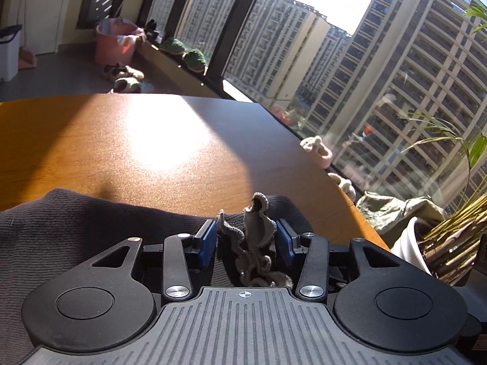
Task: Fold clothes
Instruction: 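Roll the end further along the strip with both grippers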
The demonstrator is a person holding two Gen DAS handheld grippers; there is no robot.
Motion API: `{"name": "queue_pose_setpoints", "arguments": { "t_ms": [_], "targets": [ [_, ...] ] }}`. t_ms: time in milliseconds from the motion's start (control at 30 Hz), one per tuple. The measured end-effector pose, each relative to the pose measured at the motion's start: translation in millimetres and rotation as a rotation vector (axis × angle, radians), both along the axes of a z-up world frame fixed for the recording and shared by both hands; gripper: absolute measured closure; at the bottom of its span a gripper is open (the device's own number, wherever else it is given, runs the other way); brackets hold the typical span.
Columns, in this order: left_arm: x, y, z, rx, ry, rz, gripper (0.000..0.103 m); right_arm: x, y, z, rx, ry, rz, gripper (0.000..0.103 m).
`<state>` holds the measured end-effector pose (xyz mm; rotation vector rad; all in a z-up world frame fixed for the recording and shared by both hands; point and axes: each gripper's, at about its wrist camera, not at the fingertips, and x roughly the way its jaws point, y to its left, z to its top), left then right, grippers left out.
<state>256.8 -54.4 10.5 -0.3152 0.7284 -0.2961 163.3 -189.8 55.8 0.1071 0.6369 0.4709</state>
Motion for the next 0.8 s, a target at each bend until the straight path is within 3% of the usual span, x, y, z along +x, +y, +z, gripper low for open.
{"name": "queue_pose_setpoints", "arguments": {
  "t_ms": [167, 267, 400, 500, 567, 800],
  "targets": [
    [-11, 26, 31, -0.112, -0.054, 0.029, 0.057, -27, 50, 8, -0.348, -0.24, 0.082, 0.067],
    [-12, 25, 38, -0.172, -0.036, -0.017, 0.055, -34, 68, 5, -0.473, -0.321, 0.126, 0.067],
    [0, 17, 17, -0.226, 0.043, -0.037, 0.054, -37, 72, 3, -0.53, -0.35, 0.16, 0.067],
    [10, 16, 1, -0.226, 0.083, -0.018, 0.056, -31, 58, 8, -0.429, -0.292, 0.153, 0.065],
    [12, 20, -5, -0.26, 0.091, -0.015, 0.054, -25, 43, 13, -0.297, -0.227, 0.128, 0.061],
    [12, 17, -4, -0.238, 0.075, -0.017, 0.054, -1, 6, 0, 0.102, 0.022, -0.01, 0.055]
  ]
}}
